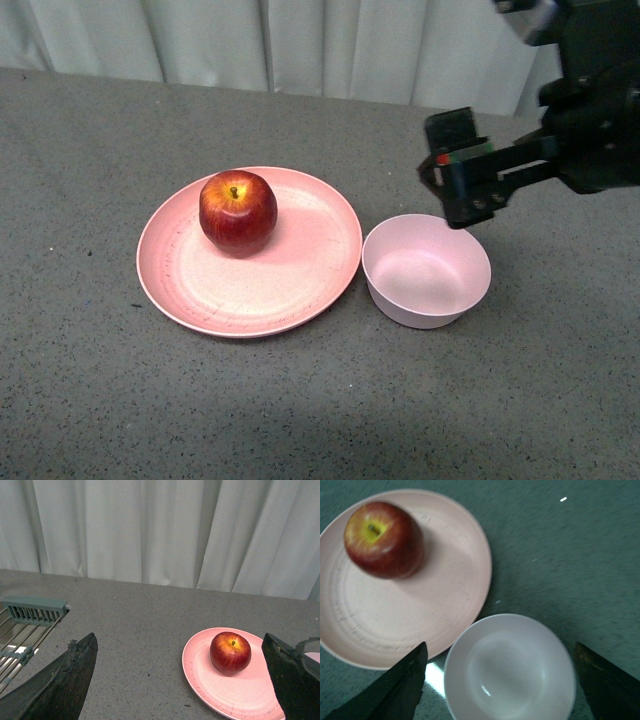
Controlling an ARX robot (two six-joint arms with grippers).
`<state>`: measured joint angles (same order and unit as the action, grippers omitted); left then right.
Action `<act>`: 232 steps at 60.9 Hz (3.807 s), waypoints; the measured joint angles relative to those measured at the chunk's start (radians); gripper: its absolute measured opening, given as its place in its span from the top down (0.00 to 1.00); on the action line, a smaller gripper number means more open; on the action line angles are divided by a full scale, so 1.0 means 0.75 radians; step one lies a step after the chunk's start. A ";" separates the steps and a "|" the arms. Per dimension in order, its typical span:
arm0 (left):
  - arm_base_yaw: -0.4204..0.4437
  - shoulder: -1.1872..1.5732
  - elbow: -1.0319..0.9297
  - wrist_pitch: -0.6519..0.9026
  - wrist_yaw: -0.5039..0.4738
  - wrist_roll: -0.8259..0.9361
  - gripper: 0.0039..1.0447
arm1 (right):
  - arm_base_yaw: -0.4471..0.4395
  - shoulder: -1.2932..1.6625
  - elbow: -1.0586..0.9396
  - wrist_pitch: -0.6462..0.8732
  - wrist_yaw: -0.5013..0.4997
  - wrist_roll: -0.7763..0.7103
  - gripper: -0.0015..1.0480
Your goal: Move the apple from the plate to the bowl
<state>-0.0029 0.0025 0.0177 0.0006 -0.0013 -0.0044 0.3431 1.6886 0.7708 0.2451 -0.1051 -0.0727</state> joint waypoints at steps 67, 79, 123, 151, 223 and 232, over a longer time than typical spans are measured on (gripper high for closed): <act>0.000 -0.001 0.000 -0.001 -0.002 0.000 0.06 | -0.453 -1.146 -0.994 0.723 0.149 0.083 0.99; 0.000 -0.001 0.000 -0.001 -0.002 0.000 0.06 | -0.454 -1.341 -1.015 0.554 0.142 0.083 0.99; 0.000 -0.001 0.000 -0.001 -0.002 0.000 0.06 | -0.454 -1.862 -1.021 0.067 0.142 0.083 0.99; 0.000 -0.001 0.000 -0.001 -0.002 0.000 0.06 | -0.454 -2.095 -1.019 -0.191 0.142 0.083 0.99; 0.039 0.291 0.034 0.004 0.138 0.035 0.06 | -0.454 -2.246 -1.020 -0.325 0.139 0.084 0.09; 0.017 0.710 0.097 0.362 0.110 0.003 0.06 | -0.454 -2.246 -1.020 -0.325 0.138 0.084 0.09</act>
<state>0.0097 0.5346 0.0906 0.2722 0.0814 -0.0025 0.0025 0.0040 0.0059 0.0013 -0.0013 -0.0097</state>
